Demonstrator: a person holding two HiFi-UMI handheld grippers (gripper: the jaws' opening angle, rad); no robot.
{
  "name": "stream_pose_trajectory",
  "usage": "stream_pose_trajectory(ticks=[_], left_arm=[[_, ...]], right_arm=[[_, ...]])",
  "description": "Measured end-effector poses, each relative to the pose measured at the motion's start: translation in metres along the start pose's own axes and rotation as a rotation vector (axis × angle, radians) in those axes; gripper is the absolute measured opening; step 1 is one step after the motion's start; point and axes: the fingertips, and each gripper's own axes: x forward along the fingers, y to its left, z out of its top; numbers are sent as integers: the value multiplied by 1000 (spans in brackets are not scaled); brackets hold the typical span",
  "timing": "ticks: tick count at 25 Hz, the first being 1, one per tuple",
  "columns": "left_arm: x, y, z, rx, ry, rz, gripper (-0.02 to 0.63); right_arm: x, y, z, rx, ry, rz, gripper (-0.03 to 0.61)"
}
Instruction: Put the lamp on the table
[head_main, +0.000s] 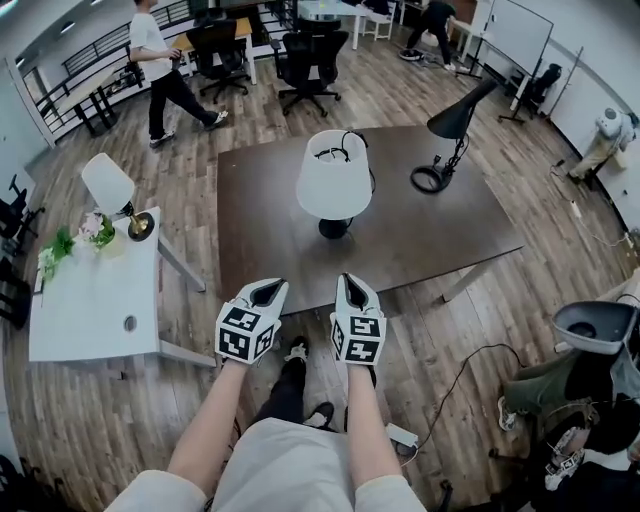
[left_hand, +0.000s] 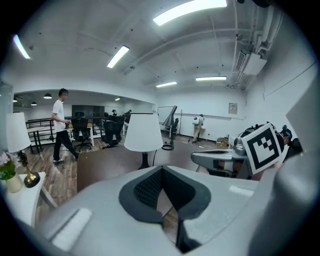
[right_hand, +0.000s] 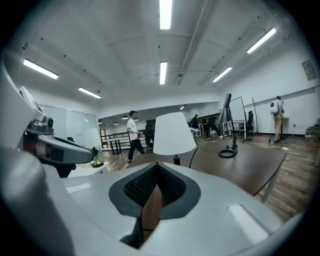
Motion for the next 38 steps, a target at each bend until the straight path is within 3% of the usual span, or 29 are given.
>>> stream_pose_trajectory(ticks=[7,11,16,19,23,25,33,38], left_arm=[[0,-18,17,-94,-61,11,0],[-6,-37,2,-47,-24,-48,0],[0,-33,4,-63,-38,-42,0],[4,-35,13,-36,-45,-55,0],[15,-39,13,96,-4,-120,0],[19,-40,15,125,6,-136,0],[8,-33,21,-15,-46,-7,0],[2,-38,20,-33,-59,-5,0]], right_arm=[[-26,-11,-14,78,63,-24,26],[-48,-12,-24,119,58,-35,26],[-56,-22,-12,78,49,-27,26],[-57,-21,-8,61,48,-21,26],[-56,-20,-11,33,56,-15,26],[-56,-26,-11,20,60,-21,26],[-50,-13,-3,22,50,-3,26],[-50,-8,-8,25,58,9,25]])
